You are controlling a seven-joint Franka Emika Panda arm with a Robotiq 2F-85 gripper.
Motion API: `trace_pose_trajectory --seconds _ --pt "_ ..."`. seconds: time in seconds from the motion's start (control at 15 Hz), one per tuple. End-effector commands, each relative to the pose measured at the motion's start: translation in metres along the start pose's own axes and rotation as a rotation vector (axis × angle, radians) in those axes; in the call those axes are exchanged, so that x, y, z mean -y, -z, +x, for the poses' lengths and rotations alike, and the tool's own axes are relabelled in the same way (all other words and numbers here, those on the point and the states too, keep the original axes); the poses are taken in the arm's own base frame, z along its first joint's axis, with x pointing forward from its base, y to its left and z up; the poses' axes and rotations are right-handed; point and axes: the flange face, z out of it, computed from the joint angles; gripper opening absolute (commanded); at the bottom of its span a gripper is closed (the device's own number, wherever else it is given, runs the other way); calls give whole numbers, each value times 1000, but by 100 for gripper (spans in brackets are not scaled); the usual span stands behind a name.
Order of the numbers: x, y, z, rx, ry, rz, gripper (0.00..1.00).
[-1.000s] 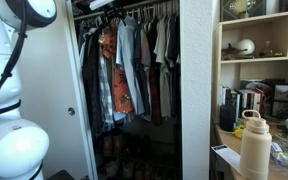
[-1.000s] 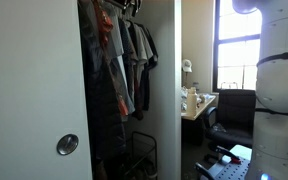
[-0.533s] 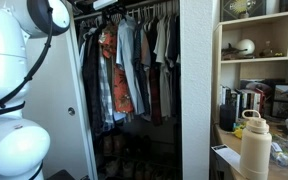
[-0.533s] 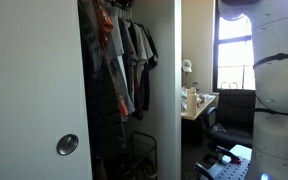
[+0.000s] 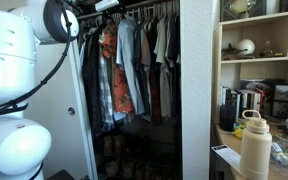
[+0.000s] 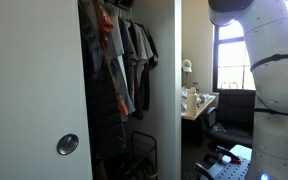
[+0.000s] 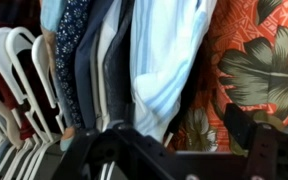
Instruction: Take the light blue shirt out of the closet
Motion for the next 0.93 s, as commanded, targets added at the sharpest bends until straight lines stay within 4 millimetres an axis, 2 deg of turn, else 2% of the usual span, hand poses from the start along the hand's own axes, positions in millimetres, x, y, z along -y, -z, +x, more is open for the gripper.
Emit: trace_pose_trajectory --seconds 0.0,0.2,0.47,0.67,0.73,0.87 --pt "-5 4 8 -50 -13 -16 58" --pt "-12 -1 7 -49 -22 -19 35" --pt "-27 -17 1 -28 -47 -4 5" --pt "-36 -25 -2 -24 -70 7 1" --pt "-38 -26 -3 -27 -75 5 5" --pt "-41 -27 -3 -28 -81 3 5"
